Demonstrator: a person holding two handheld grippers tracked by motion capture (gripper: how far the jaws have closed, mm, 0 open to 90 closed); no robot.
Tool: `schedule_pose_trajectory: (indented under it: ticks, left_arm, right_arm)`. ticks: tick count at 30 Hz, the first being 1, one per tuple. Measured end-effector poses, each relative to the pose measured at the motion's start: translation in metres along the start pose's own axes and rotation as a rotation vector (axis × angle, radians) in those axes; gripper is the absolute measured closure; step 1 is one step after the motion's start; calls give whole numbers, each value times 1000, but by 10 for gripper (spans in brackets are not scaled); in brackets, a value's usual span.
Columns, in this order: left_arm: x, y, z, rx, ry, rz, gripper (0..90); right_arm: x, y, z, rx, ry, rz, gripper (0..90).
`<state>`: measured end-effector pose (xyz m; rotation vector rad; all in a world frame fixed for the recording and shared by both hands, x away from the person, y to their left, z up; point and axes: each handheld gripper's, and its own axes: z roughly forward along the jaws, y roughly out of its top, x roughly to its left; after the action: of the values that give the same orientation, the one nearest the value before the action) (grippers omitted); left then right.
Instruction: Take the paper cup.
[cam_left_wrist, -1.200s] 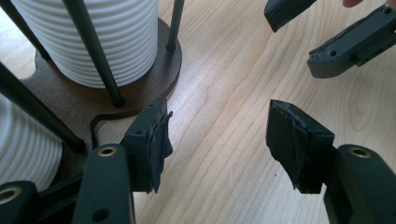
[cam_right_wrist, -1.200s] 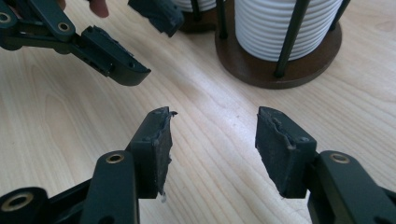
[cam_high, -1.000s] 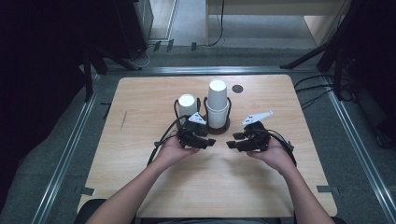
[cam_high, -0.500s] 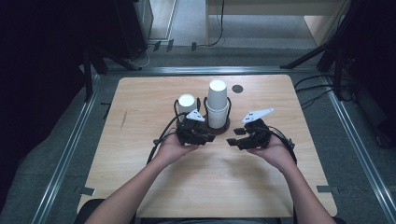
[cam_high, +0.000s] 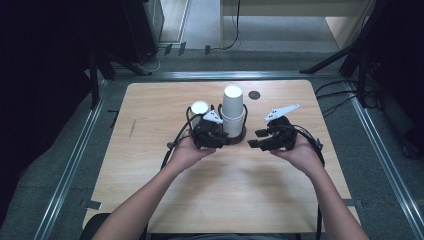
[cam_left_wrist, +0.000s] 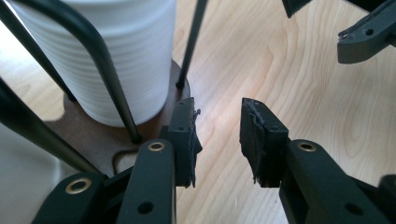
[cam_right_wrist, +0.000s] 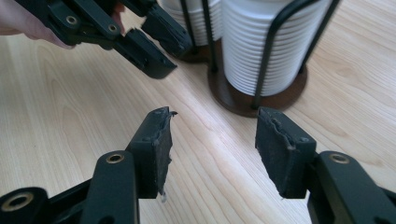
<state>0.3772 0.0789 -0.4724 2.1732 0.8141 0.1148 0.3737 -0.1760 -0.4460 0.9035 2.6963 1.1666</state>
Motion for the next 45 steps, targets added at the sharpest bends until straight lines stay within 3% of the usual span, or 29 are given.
schedule_pose_trajectory:
  ticks: [2, 6, 10, 12, 15, 21, 25, 30, 38, 45]
  left_arm:
    - [3, 4, 1, 7, -14, -7, 673]
    - [6, 12, 1, 5, -13, -14, 699]
    - [7, 17, 3, 3, 13, 4, 716]
    - [9, 19, 3, -22, 17, -6, 742]
    - [9, 22, 3, -11, 34, 3, 757]
    - [10, 29, 1, -49, 52, -20, 814]
    - [10, 30, 2, -48, 57, -22, 828]
    - [10, 30, 2, -47, 60, -21, 826]
    - [9, 30, 2, -51, 63, -22, 818]
    - [6, 30, 2, -58, 74, -12, 804]
  right_arm:
    - [-3, 8, -5, 6, 2, 13, 458]
    - [-9, 21, -15, -34, -7, -2, 454]
    - [-15, 35, -23, -61, -4, 5, 433]
    - [-20, 45, -24, -66, -8, 11, 397]
    - [-22, 50, -24, -71, -16, 0, 383]
    - [-28, 72, -22, -84, -19, -37, 366]
    - [-29, 85, -20, -87, -29, -56, 339]
    - [-29, 99, -14, -89, -32, -80, 300]
    - [-30, 114, -3, -84, -27, -77, 254]
    - [-23, 130, 10, -61, -28, -110, 243]
